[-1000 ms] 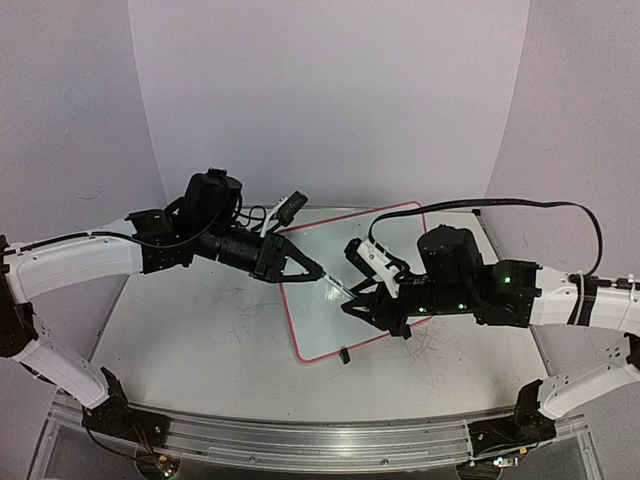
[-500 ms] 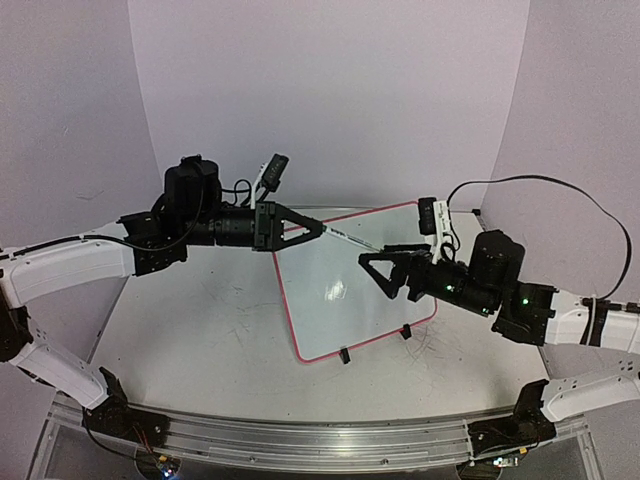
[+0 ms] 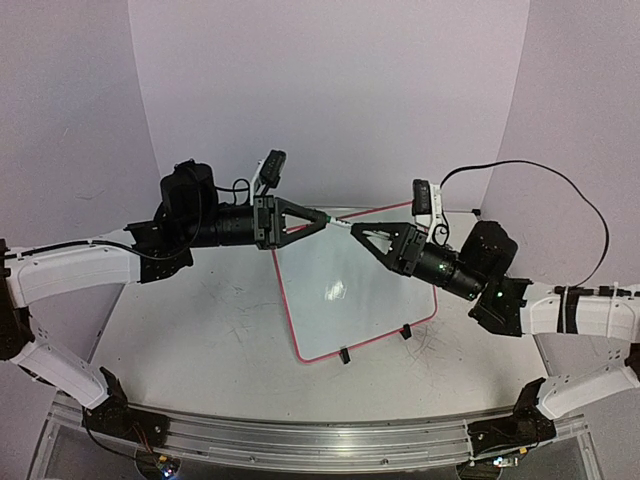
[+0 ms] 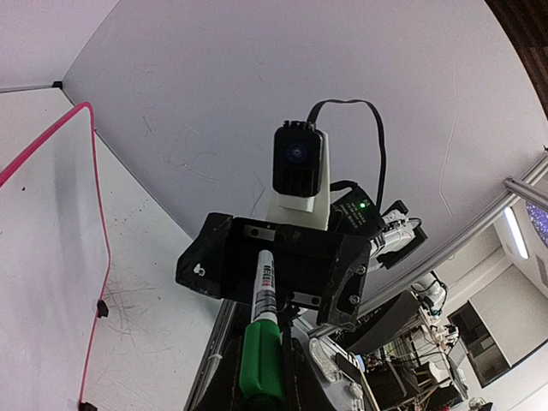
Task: Write a sentence on the whiteboard
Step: Open the whiteboard marker without the cap from the pen cap.
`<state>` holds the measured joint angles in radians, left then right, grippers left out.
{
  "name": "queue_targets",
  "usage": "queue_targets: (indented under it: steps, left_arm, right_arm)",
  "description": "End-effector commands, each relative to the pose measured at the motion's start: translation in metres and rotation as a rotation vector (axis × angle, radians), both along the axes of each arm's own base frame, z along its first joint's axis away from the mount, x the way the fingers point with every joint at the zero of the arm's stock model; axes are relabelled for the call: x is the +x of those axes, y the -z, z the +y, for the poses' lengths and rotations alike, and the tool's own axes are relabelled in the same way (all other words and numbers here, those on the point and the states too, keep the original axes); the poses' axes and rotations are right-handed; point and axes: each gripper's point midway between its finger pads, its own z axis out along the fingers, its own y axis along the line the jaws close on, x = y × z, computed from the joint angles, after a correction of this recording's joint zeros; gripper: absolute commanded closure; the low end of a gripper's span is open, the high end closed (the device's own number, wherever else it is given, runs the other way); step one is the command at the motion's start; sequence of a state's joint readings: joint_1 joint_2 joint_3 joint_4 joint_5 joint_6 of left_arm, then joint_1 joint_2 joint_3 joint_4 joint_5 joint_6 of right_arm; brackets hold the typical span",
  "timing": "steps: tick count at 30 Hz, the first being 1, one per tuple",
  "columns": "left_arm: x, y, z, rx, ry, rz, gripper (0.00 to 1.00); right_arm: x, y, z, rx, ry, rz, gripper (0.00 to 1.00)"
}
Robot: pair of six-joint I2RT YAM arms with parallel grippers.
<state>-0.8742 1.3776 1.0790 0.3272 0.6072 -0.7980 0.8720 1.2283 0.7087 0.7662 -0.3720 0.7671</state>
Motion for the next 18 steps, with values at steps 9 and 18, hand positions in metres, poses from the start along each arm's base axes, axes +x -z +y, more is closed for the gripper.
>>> queue_targets:
  steps: [9,18]
  left_arm:
    - [-0.007,-0.013,0.0,-0.096,0.048,0.0,1.0]
    - [-0.009,-0.011,-0.003,-0.105,0.067,0.009,1.0]
  right_arm:
    - [0.002,-0.049,0.012,0.185,-0.088,0.018,0.3]
    - [0.001,-0.052,0.015,0.176,-0.097,-0.025,0.56]
